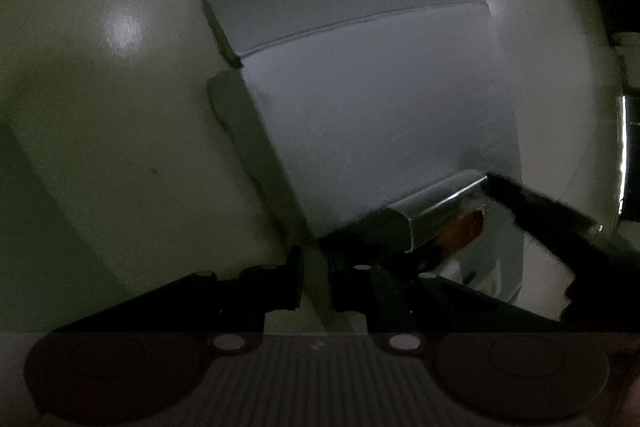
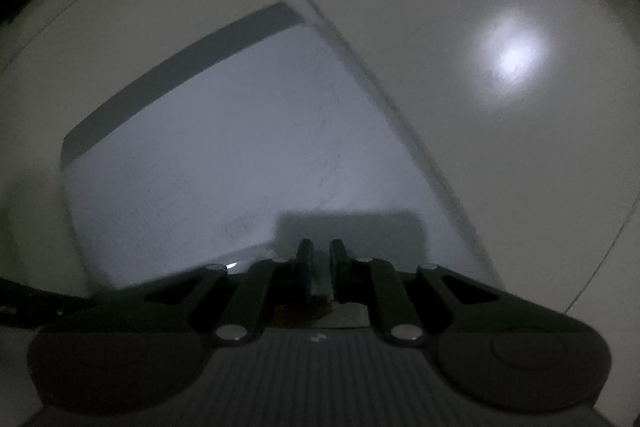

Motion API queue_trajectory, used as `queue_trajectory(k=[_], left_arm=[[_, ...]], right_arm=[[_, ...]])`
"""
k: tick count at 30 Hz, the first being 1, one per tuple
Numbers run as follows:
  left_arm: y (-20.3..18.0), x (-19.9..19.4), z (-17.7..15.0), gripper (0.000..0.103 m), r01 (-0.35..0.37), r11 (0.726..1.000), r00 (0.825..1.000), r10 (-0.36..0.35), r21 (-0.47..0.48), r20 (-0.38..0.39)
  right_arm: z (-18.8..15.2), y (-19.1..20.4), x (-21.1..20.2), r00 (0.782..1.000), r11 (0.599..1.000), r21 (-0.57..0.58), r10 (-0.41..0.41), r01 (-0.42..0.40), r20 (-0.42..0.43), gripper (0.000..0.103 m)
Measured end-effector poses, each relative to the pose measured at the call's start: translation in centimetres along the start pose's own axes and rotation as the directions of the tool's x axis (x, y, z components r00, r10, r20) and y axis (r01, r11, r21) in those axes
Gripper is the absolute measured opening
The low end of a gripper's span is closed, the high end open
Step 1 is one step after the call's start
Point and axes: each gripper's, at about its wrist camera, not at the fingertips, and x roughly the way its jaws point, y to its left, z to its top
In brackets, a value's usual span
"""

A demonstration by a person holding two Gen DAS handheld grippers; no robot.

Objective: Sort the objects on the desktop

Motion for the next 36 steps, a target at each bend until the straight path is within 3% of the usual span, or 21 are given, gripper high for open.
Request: queue_trajectory(k=[4,12,18,33,36], left_arm=[[0.2,0.1,0.1,0.011,-0.001,1.0,1.0,0.001,-0.009,-0.004],[-0.3,0.4,0.2,0.011,-0.013,1.0,1.0,0.013,0.012,0.0],[-1.4,0.0,0.1,0.011,-0.009,0.996,1.0,0.009,0.087,0.004],[-3.3,0.9,-0.7,0.012,-0.043,0.994,0.999,0.043,0.103,0.007],[-3.7,0.5,-1.0,0.016,-0.082,0.978,0.997,0.08,0.19,0.02]], right_arm=[[0.0,0.8,0.8,0.999,0.998,-0.042,0.035,-0.036,-0.042,0.014],[-0.4,-0.2,-0.2,0.995,0.996,0.017,0.093,-0.092,-0.036,0.013],[-0.8,0.8,-0.4,0.986,0.988,-0.006,0.157,-0.157,-0.056,0.012],[-1.0,2.6,-0.1,0.988,0.99,0.005,0.141,-0.141,-0.054,0.011],[-1.0,2.5,-0.4,0.99,0.991,0.011,0.132,-0.132,-0.048,0.011]])
